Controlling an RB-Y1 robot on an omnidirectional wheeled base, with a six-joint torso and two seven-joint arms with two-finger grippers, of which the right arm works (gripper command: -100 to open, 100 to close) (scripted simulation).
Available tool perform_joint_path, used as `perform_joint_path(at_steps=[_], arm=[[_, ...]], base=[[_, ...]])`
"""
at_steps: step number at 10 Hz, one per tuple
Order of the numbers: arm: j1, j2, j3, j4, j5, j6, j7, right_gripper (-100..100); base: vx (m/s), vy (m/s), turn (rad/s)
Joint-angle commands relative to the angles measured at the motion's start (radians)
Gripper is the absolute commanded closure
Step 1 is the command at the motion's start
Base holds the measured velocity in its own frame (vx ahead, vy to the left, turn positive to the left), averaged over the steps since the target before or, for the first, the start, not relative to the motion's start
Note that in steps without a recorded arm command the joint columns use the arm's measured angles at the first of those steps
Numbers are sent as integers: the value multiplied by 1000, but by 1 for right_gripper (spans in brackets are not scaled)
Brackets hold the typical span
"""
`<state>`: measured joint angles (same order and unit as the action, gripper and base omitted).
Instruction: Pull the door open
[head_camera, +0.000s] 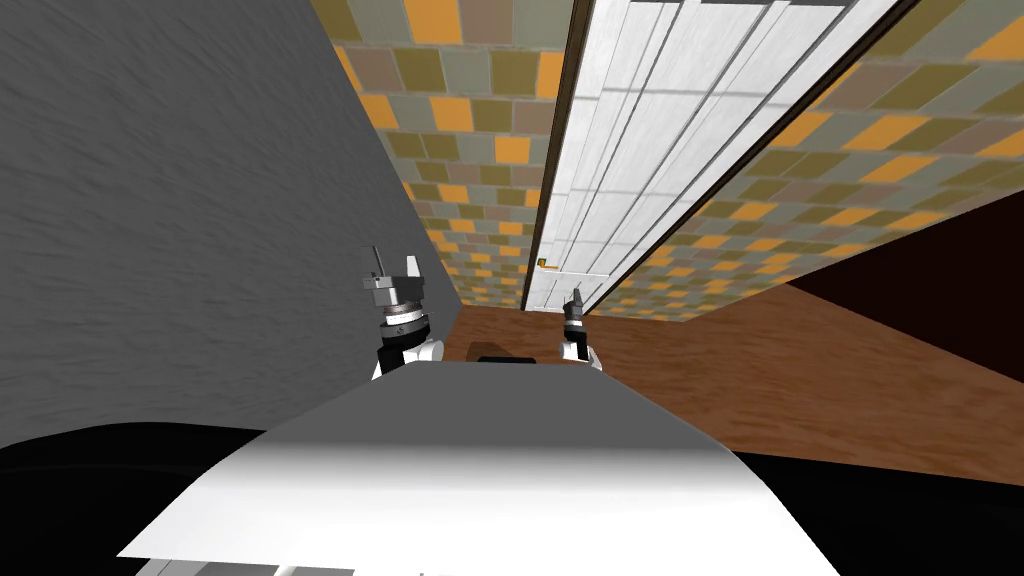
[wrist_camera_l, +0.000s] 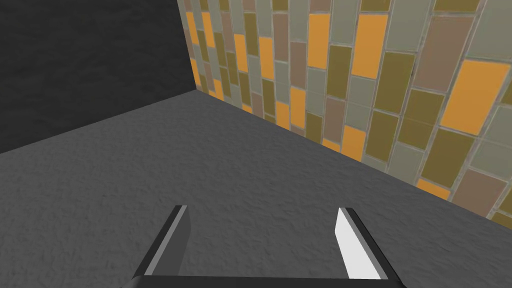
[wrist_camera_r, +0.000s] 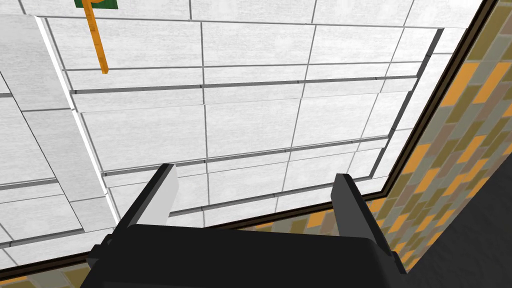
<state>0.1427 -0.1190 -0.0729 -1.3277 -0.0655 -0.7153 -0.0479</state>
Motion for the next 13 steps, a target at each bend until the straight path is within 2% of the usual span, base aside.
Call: perform_joint_path(at_steps=[1, 4, 6, 7, 11, 12, 13], arm=[[-24, -3, -3, 50, -7, -10, 2, -100], [-39, -5, -6, 100, -11, -16, 3, -100], [-69, -8, -10, 169, -20, -27, 4, -100], [-69, -8, -10, 172, -20, -27, 4, -100], [-128, -15, -19, 306, -36, -48, 7, -100], [-128, -15, -19, 313, -36, -48, 7, -100], [-142, -17, -22, 347, -40, -54, 8, -100]], base=[[103, -19, 74], [52, -6, 33], [60, -2, 53], [64, -17, 30], [85, -17, 66], [64, -10, 17], [55, -11, 40]])
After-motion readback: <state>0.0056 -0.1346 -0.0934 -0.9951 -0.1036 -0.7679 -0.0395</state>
